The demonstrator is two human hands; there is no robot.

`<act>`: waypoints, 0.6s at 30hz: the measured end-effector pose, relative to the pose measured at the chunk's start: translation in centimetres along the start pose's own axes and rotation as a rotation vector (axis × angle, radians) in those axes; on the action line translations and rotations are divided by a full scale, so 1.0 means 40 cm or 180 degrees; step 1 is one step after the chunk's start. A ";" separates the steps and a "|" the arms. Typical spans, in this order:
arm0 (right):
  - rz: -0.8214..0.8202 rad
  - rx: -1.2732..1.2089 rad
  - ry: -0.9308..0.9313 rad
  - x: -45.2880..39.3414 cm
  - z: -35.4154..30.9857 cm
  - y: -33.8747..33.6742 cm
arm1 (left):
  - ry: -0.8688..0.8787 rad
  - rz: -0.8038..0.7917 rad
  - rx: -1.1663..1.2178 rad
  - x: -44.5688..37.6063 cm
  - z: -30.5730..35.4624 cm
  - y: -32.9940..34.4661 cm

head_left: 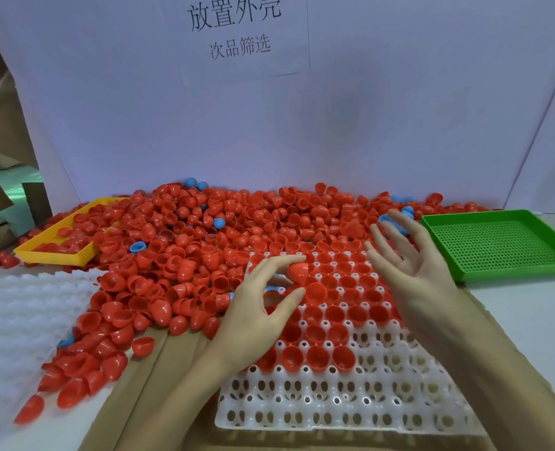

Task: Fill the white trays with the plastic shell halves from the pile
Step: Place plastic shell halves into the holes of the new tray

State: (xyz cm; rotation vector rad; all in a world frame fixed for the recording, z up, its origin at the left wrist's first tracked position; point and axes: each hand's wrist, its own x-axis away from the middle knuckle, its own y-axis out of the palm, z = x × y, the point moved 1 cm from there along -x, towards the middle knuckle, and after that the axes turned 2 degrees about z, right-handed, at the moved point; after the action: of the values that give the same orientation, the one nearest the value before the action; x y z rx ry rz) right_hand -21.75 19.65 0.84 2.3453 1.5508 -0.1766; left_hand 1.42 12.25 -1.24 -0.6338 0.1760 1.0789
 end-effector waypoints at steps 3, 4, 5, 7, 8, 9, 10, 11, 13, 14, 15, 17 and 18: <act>-0.0064 0.0021 -0.0210 -0.004 -0.003 -0.002 | -0.0077 0.0029 0.0309 0.002 0.005 0.004; -0.0154 0.0234 -0.0206 0.000 -0.004 0.003 | -0.0103 0.0049 0.0400 0.002 0.006 0.005; -0.0287 0.0469 -0.0167 0.005 -0.002 0.008 | -0.0119 0.0076 0.0475 0.002 0.007 0.005; -0.0676 0.0853 -0.0046 0.020 0.003 0.030 | -0.0105 0.0142 0.0576 0.001 0.009 0.004; -0.0863 0.0989 0.0021 0.030 0.005 0.045 | -0.0080 0.0174 0.0604 0.000 0.010 0.003; -0.0977 0.1111 0.0057 0.040 0.009 0.060 | -0.0048 0.0209 0.0598 0.000 0.010 0.001; -0.1005 0.1233 0.0032 0.049 0.015 0.073 | -0.0008 0.0242 0.0555 -0.001 0.010 -0.001; -0.0971 0.1343 -0.0043 0.055 0.020 0.083 | 0.0034 0.0264 0.0499 -0.002 0.010 -0.004; -0.0891 0.1401 -0.0183 0.061 0.027 0.093 | 0.0076 0.0302 0.0445 -0.005 0.006 -0.008; -0.0879 0.1339 -0.0212 0.061 0.029 0.093 | 0.0065 0.0324 0.0443 -0.007 0.003 -0.009; -0.0890 0.1257 -0.0211 0.060 0.030 0.091 | 0.0045 0.0339 0.0450 -0.008 0.002 -0.009; -0.1000 0.1149 -0.0167 0.061 0.029 0.089 | 0.0025 0.0360 0.0430 -0.008 -0.002 -0.008; -0.1069 0.1152 -0.0164 0.063 0.029 0.090 | 0.0027 0.0375 0.0389 -0.006 -0.004 -0.007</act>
State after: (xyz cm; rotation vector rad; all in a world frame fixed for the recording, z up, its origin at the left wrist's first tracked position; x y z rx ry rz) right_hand -17.37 20.18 -0.25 2.2854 2.0191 -0.6387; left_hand 1.56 11.87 -1.17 -0.5232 0.2872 1.1696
